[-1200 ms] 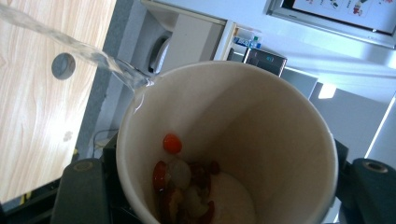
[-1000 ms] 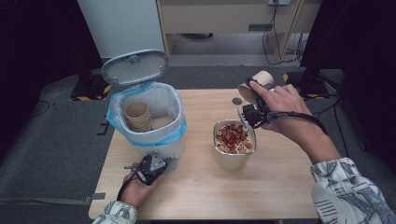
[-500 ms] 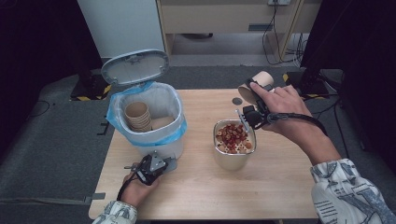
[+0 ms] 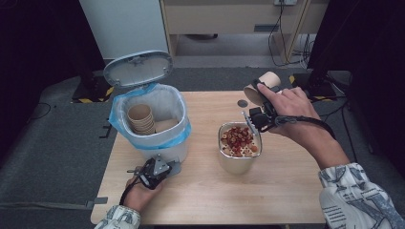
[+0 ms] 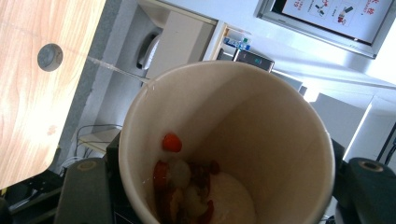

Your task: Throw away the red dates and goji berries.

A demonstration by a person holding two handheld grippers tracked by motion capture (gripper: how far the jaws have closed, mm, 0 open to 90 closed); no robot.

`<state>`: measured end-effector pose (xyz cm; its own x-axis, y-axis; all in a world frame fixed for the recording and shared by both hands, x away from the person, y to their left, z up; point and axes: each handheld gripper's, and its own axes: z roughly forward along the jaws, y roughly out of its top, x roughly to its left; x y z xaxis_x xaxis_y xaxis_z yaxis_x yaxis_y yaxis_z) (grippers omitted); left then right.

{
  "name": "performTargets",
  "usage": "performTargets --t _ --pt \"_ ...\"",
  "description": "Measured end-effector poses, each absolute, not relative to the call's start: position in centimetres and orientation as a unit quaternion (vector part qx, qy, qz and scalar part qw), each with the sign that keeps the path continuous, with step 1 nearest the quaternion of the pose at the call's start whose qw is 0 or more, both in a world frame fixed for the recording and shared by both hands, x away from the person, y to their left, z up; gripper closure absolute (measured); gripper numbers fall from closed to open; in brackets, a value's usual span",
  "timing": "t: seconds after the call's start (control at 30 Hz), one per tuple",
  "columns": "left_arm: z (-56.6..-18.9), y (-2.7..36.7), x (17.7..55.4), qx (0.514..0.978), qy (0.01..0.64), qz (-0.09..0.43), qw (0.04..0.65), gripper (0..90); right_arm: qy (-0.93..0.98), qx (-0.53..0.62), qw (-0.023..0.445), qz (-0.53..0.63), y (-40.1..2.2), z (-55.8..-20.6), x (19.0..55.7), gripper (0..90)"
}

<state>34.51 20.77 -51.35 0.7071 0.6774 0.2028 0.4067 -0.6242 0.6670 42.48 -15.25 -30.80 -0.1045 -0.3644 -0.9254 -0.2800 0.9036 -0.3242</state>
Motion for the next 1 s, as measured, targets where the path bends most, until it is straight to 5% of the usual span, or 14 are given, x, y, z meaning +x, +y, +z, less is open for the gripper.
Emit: performTargets --t 0.4,0.53,0.7,0.8,1.0 --pt "-51.3 20.8 34.5 0.874 0.31 0.223 0.302 89.6 0.721 -0.162 0.672 0.043 -15.9 -29.1 41.6 32.4" --pt "-51.4 20.8 34.5 0.873 0.311 0.224 0.303 89.6 0.73 -0.244 0.638 -0.018 -15.2 -32.3 41.4 32.5" --pt "-51.3 20.8 34.5 0.874 0.31 0.223 0.302 89.6 0.718 -0.203 0.666 0.005 -15.4 -31.0 41.5 32.6" --pt "-51.4 20.8 34.5 0.873 0.311 0.224 0.303 89.6 0.736 -0.269 0.62 -0.039 -14.6 -34.1 41.6 32.6" --pt "-51.4 20.8 34.5 0.873 0.311 0.223 0.303 89.6 0.738 -0.252 0.625 -0.026 -14.8 -34.3 41.9 32.6"
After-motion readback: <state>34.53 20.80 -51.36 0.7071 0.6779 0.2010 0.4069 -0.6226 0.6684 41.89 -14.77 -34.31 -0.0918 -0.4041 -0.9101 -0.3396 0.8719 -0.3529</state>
